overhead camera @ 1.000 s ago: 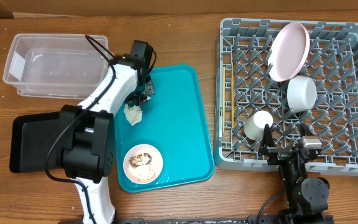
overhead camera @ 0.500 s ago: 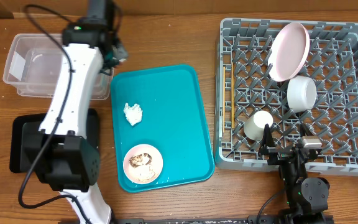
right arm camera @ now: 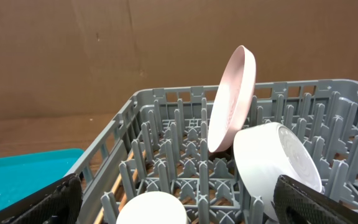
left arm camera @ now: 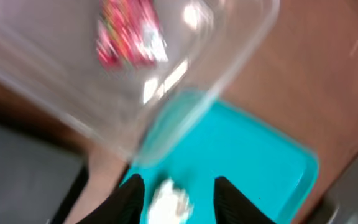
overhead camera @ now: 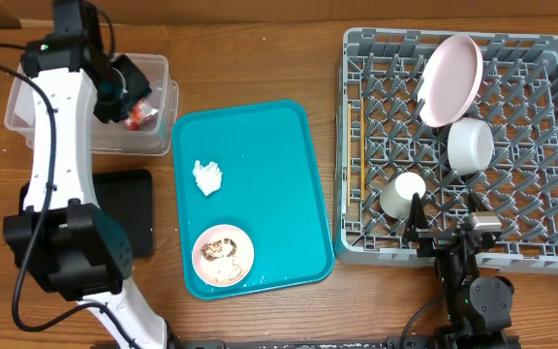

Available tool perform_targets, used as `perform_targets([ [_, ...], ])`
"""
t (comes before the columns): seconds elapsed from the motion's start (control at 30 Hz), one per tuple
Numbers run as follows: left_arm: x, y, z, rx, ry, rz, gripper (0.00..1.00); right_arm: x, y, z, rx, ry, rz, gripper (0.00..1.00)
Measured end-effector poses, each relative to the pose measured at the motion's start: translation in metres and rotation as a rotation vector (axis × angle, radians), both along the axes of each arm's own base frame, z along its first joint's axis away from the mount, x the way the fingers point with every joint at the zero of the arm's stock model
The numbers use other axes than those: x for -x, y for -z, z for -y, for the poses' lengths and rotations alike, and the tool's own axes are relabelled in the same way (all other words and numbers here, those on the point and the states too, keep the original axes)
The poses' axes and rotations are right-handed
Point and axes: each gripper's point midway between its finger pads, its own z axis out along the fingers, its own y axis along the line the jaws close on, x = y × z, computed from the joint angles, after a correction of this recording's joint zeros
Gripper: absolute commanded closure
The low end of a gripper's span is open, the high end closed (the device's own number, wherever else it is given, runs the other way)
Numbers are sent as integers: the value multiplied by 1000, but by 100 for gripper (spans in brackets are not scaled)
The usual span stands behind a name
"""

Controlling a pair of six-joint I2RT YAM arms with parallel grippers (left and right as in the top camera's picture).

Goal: Sort waste into correct bins and load items into the dishwasher
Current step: 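Drop the red wrapper into the clear plastic bin, then grasp the white tissue on the teal tray with the left gripper, then drop the white tissue into the clear plastic bin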

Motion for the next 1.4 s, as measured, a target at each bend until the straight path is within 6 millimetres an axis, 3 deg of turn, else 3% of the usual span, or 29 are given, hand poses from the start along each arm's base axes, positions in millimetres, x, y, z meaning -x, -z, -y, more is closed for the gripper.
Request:
perform_targets([
  [0.17,39,8,46,-37,147,-169,56,0,0,0,0,0,-1,0],
  [0.3,54,13,82,-134,285,-221,50,0,0,0,0,0,0,0],
  [0.43,76,36,112,-193,397,-287,32,0,0,0,0,0,-1,0],
  [0.57,97,73,116,-223,412,-372,26,0,0,0,0,0,0,0],
  [0.7,96,109,108,-237,387,-365,26,0,0,0,0,0,0,0],
  [0.8,83,129,106,-241,378,-296,29,0,0,0,0,0,0,0],
  [0.9,77,142,106,-245,397,-255,41,0,0,0,0,0,-1,0],
  [0.97,82,149,106,-243,409,-265,63,0,0,0,0,0,0,0],
  [1.03,90,153,107,-229,432,-292,96,0,0,0,0,0,0,0],
  [1.17,105,150,110,-191,448,-352,96,0,0,0,0,0,-1,0],
  [1.27,109,131,110,-155,445,-393,96,0,0,0,0,0,0,0],
  [1.4,68,73,102,-122,389,-271,96,0,0,0,0,0,0,0],
])
